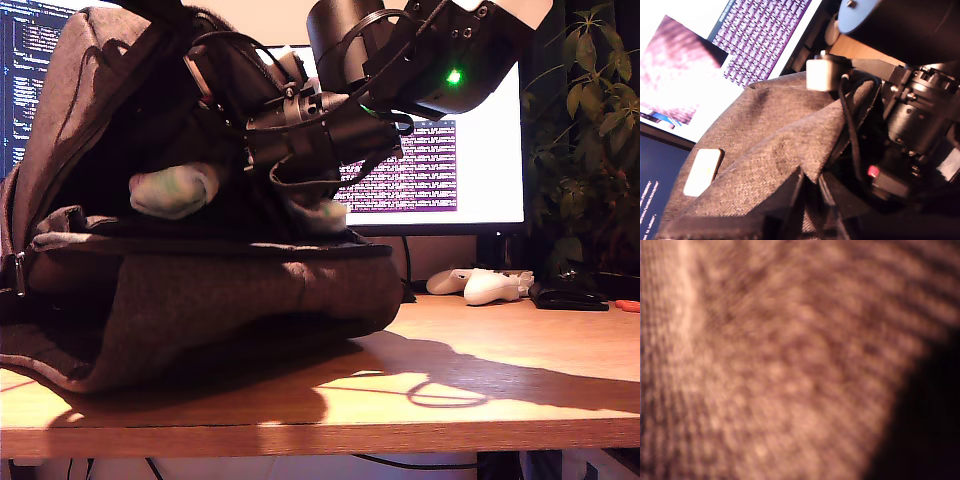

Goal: Pack the pair of socks inside the grey Google backpack

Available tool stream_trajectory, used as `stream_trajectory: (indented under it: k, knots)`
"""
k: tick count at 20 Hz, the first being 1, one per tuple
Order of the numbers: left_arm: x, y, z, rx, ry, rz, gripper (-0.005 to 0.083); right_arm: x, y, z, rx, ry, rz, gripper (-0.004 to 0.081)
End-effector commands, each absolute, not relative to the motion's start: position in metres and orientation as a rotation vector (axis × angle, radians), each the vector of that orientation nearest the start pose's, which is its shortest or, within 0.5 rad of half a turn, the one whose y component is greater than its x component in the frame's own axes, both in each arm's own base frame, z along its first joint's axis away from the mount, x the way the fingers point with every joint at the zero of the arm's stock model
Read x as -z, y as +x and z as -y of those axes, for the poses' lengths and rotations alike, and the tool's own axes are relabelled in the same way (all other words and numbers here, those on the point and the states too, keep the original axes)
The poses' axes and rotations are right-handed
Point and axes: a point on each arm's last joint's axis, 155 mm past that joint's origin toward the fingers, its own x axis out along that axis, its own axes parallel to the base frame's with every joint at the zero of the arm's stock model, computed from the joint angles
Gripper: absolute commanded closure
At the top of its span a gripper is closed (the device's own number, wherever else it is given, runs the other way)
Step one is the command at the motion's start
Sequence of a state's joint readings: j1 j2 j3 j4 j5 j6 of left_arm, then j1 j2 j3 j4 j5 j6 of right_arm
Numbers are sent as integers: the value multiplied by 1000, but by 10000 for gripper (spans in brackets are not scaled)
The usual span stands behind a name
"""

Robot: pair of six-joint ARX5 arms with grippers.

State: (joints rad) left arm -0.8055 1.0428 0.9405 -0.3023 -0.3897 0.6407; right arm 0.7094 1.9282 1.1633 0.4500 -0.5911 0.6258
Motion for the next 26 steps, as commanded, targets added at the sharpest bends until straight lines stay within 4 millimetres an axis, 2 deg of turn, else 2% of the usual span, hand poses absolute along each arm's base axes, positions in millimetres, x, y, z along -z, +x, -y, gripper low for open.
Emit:
stream_trajectory:
  k: [1, 4, 7, 10, 14, 18, 22, 26]
  knots:
    - [-304, 298, 214, 497, 804, -124, 795, -153, 336, -435, -1157, 471, -735, 335]
    - [-304, 298, 213, 490, 805, -125, 795, -145, 334, -426, -1129, 376, -745, 328]
    - [-304, 299, 212, 483, 805, -126, 795, -146, 339, -411, -1055, 271, -727, 327]
    - [-305, 301, 209, 474, 802, -125, 795, -152, 334, -400, -1046, 211, -727, 321]
    - [-305, 302, 207, 469, 802, -129, 795, -141, 323, -395, -1058, 161, -780, 304]
    - [-305, 302, 207, 469, 803, -129, 795, -155, 313, -396, -1100, 150, -764, 275]
    - [-305, 302, 207, 469, 802, -129, 795, -178, 308, -389, -1121, 110, -707, 275]
    - [-305, 302, 207, 468, 802, -128, 795, -175, 305, -374, -1087, 76, -745, 275]
